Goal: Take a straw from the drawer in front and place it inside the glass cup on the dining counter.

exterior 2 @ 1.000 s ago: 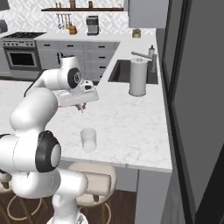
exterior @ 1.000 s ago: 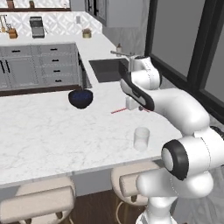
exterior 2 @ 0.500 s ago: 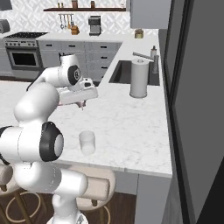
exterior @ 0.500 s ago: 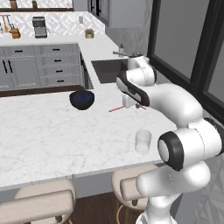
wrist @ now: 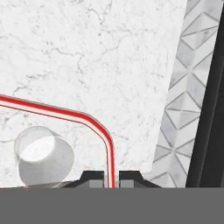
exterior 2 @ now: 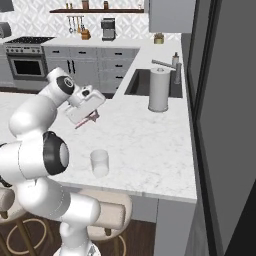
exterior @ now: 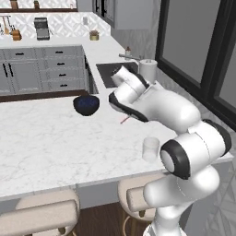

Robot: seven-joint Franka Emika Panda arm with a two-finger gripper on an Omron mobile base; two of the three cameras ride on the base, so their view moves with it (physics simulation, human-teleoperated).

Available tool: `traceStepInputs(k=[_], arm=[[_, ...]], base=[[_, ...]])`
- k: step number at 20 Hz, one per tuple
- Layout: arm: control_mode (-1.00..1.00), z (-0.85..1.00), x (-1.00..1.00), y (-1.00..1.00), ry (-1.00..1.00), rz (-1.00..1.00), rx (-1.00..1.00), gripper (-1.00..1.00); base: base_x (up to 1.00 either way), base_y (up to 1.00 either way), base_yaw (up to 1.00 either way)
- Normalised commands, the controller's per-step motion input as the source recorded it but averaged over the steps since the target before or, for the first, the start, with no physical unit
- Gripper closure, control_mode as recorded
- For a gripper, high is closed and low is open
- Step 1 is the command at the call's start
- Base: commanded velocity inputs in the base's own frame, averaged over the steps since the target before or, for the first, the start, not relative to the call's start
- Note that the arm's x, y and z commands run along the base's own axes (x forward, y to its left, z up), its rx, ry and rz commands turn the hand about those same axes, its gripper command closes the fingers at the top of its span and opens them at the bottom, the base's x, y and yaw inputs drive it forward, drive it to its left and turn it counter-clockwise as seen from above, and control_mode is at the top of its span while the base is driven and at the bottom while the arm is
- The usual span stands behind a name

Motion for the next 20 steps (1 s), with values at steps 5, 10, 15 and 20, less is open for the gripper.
traceStepInputs(k=[5, 10, 15, 20], arm=[[-1.0, 0.02, 0.0, -0.09, 0.0, -0.12, -0.37, 1.0], [-1.0, 0.17, -0.15, -0.15, 0.0, -0.09, -0.25, 1.0], [-1.0, 0.08, -0.47, -0.09, 0.02, -0.02, -0.12, 1.0], [-1.0, 0.0, -0.48, -0.02, 0.01, -0.02, -0.11, 1.0]], base=[[0.0, 0.0, 0.0], [0.0, 0.0, 0.0], [0.0, 0.0, 0.0], [0.0, 0.0, 0.0]])
